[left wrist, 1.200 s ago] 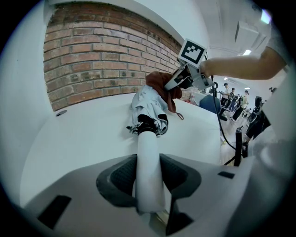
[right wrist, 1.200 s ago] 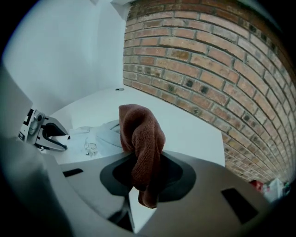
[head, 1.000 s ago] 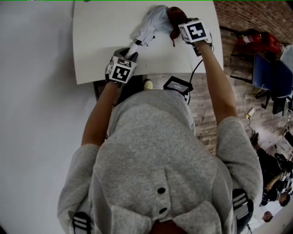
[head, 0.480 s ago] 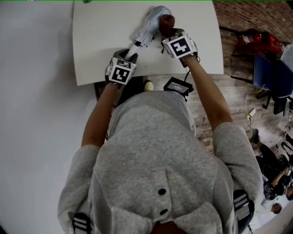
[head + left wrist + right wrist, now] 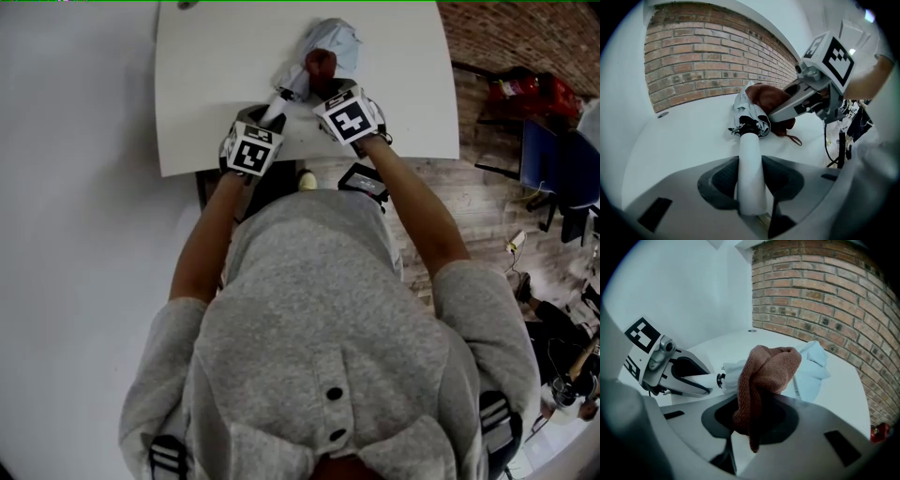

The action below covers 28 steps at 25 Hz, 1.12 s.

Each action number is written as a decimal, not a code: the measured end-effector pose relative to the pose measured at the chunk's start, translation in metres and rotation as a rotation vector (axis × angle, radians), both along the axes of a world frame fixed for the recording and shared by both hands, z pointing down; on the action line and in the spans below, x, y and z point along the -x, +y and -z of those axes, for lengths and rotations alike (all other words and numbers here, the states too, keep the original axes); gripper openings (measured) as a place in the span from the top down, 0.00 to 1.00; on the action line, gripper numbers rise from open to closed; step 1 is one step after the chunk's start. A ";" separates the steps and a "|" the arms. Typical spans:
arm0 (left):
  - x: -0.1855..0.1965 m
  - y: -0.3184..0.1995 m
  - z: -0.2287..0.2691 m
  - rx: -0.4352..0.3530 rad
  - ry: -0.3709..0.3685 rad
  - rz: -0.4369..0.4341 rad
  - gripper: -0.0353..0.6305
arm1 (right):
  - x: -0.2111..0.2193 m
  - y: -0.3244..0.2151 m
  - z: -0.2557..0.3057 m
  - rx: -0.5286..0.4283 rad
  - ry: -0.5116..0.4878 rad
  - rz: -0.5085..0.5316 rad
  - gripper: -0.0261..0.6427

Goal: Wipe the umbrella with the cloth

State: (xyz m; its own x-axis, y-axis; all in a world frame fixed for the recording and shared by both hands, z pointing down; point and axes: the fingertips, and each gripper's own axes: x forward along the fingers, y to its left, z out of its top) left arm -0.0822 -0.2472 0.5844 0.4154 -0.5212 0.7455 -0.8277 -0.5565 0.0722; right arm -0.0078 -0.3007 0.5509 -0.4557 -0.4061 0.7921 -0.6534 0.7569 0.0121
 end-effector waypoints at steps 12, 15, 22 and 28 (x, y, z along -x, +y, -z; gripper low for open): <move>0.003 -0.003 -0.002 -0.001 -0.011 0.017 0.72 | 0.025 0.033 0.001 0.052 -0.058 0.079 0.82; 0.002 -0.004 -0.004 0.000 -0.007 0.023 0.72 | 0.028 0.040 0.003 0.072 -0.090 0.080 0.82; 0.000 0.006 0.014 -0.006 -0.015 0.041 0.71 | 0.017 0.057 0.043 0.037 -0.136 0.091 0.82; 0.006 0.012 0.042 -0.095 0.001 0.102 0.71 | -0.005 0.058 0.091 -0.065 -0.205 0.095 0.82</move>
State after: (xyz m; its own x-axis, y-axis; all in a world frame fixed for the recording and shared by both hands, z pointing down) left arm -0.0885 -0.2347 0.5424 0.3577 -0.6288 0.6904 -0.8803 -0.4738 0.0245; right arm -0.0026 -0.2430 0.4597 -0.6431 -0.4008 0.6526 -0.5730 0.8172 -0.0628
